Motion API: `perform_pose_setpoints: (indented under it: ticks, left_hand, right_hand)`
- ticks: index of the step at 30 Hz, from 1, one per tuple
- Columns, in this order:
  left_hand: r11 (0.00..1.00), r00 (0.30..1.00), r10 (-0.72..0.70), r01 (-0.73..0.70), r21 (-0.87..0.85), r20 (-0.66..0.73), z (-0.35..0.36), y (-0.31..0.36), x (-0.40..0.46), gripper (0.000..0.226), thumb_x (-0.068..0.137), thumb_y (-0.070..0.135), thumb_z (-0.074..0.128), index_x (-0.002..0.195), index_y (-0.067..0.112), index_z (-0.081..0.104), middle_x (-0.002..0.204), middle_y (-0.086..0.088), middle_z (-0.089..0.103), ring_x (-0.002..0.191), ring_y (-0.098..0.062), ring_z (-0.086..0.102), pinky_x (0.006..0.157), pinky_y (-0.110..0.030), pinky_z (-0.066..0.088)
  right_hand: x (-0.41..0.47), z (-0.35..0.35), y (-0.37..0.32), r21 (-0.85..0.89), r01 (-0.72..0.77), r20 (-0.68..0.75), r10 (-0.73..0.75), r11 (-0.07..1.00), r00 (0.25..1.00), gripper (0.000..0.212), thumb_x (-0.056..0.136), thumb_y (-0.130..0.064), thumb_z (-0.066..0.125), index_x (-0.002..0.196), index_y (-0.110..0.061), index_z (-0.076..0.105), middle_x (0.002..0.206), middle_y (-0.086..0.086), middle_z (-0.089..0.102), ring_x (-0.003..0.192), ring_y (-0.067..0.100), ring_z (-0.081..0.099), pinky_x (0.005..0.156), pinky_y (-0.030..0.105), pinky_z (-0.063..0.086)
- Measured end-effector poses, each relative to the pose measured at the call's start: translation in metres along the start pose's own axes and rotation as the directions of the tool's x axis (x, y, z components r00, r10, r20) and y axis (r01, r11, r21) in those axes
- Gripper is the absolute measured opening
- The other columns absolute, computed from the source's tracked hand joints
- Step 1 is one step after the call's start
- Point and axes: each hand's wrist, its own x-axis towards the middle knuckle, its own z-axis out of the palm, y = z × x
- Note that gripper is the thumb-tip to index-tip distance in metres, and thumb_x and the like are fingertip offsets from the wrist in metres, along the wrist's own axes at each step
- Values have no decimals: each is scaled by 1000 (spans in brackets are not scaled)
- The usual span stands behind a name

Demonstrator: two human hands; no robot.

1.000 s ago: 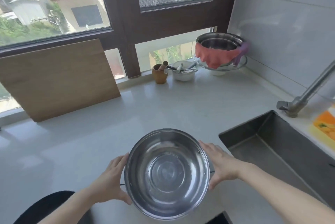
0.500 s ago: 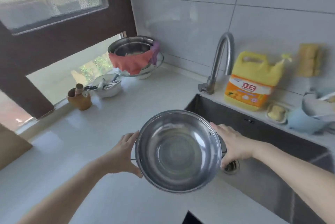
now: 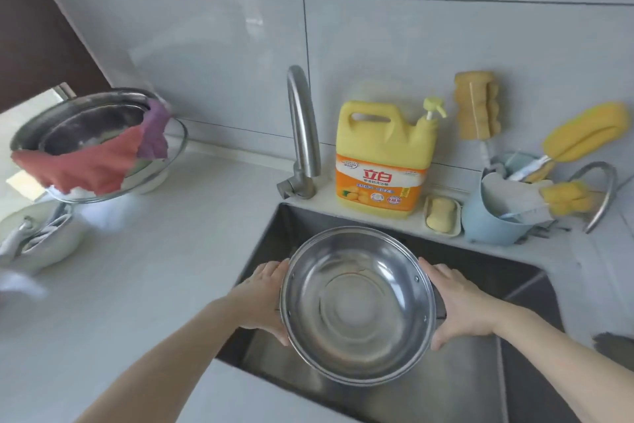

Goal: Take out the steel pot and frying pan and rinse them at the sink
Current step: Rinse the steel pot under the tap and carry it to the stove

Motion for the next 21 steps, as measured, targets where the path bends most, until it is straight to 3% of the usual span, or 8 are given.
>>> perform_pose_setpoints:
  ticks: [3, 7, 14, 21]
  left_hand:
    - [999, 998, 0, -2, 34, 55, 36, -7, 37, 146, 45, 64, 84, 154, 27, -5, 153, 11, 13, 146, -18, 7, 121, -34, 18]
    - [997, 993, -47, 40, 70, 105, 82, -31, 74, 156, 37, 74, 79, 154, 26, -12, 155, 6, 14, 146, -22, 10, 121, -37, 22]
    - [990, 994, -57, 44, 134, 91, 127, -59, 100, 140, 56, 61, 82, 156, 18, -7, 157, 4, 11, 145, -17, 12, 116, -29, 27]
    - [987, 990, -68, 49, 150, 127, 126, -67, 110, 147, 53, 56, 85, 156, 16, -12, 161, 2, 4, 148, -17, 7, 117, -30, 25]
  right_hand:
    - [15, 27, 20, 6, -52, -5, 52, 999, 999, 152, 39, -68, 80, 149, -37, -20, 141, -9, 21, 128, 14, 25, 103, 35, 39]
    - [44, 70, 37, 58, -85, -25, 86, 995, 996, 153, 38, -67, 79, 150, -34, -19, 149, -7, 16, 139, 17, 19, 109, 32, 32]
    - [87, 124, 46, 56, -90, 10, 90, 994, 996, 157, 39, -76, 76, 150, -27, -23, 147, -8, 20, 138, 15, 22, 110, 31, 28]
    - [102, 130, 49, 47, -87, 2, 87, 995, 996, 156, 40, -74, 76, 147, -28, -29, 151, -9, 13, 140, 14, 17, 113, 32, 25]
